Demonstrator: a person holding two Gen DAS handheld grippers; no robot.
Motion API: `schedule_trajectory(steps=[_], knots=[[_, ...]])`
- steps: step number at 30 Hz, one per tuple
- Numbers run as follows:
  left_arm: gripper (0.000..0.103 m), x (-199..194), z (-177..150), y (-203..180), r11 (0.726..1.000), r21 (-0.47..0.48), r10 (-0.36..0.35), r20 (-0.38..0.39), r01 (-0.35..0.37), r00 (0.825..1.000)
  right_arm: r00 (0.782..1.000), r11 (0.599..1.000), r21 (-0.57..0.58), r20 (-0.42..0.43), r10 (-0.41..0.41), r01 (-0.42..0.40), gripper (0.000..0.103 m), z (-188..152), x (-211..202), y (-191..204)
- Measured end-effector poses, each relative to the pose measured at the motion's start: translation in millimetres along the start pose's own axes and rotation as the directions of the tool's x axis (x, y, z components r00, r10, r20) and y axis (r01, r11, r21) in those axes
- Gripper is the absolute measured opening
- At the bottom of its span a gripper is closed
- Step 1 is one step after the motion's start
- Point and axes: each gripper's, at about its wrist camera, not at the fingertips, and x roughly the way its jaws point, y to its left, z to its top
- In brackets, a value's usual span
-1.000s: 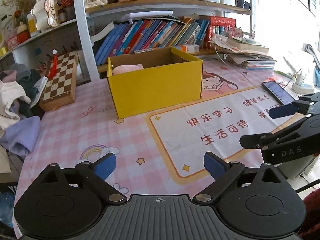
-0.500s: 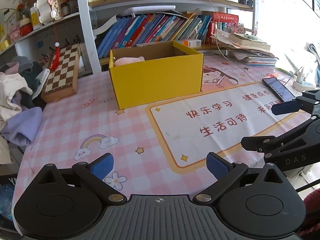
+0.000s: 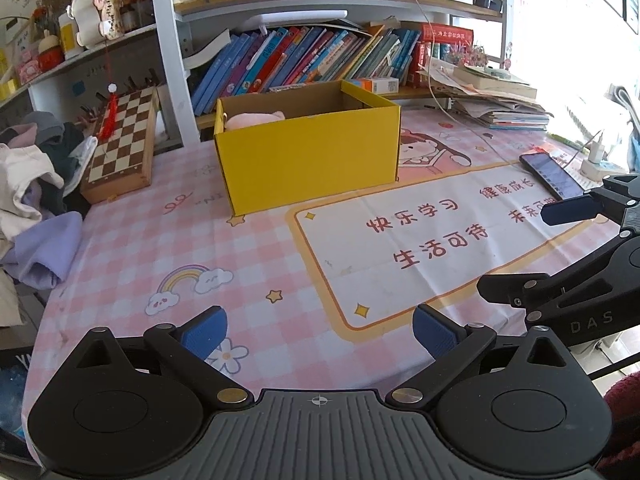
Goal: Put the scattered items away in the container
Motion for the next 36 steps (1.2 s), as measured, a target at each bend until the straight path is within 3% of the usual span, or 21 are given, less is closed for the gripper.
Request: schedule_trajectory(steps=[36], knots=[[0.101,-3.1,-5.0,5.0,0.999,-0.015,-0.041,-0.008,0.041,0.999,1.000,1.000,-0.004,-0.017,0.008,-0.008,0.099,-3.5,-0.2,1.8]])
